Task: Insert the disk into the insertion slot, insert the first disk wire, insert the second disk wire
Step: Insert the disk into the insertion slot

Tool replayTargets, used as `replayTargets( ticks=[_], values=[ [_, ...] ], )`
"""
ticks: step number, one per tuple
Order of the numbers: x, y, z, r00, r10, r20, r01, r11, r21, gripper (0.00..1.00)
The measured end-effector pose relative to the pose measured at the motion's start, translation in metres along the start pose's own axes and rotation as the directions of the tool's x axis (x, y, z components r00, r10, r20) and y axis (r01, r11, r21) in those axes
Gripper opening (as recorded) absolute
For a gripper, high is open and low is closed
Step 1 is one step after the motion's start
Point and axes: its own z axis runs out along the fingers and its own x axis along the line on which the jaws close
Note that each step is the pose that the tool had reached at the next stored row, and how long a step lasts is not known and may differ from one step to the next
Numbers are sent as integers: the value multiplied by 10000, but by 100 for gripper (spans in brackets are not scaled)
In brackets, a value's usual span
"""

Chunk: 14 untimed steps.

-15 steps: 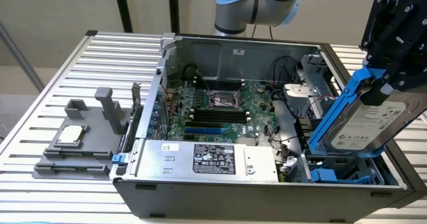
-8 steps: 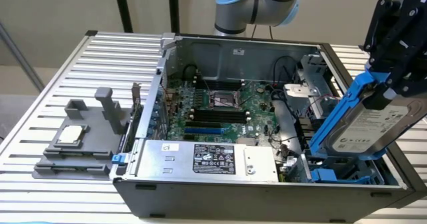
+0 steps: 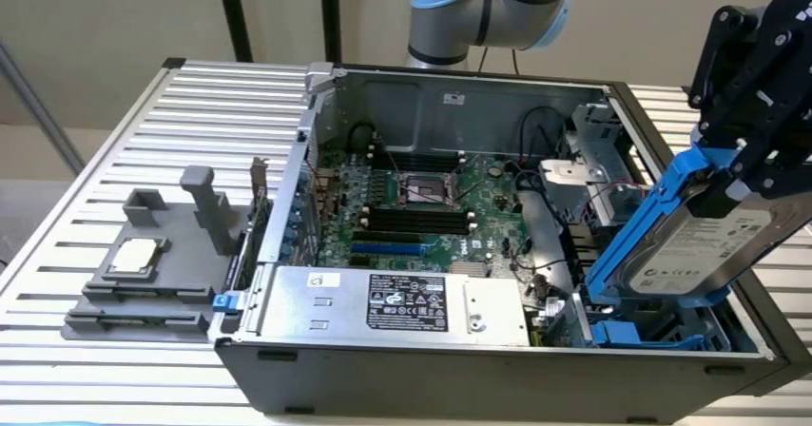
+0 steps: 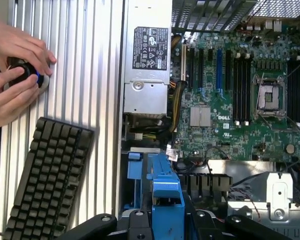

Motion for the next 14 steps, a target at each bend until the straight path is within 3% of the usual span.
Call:
replayTargets(
  ticks=[14],
  values=[
    [87,-29,59,9996,-264,124,264,9997,-4,32]
  ],
)
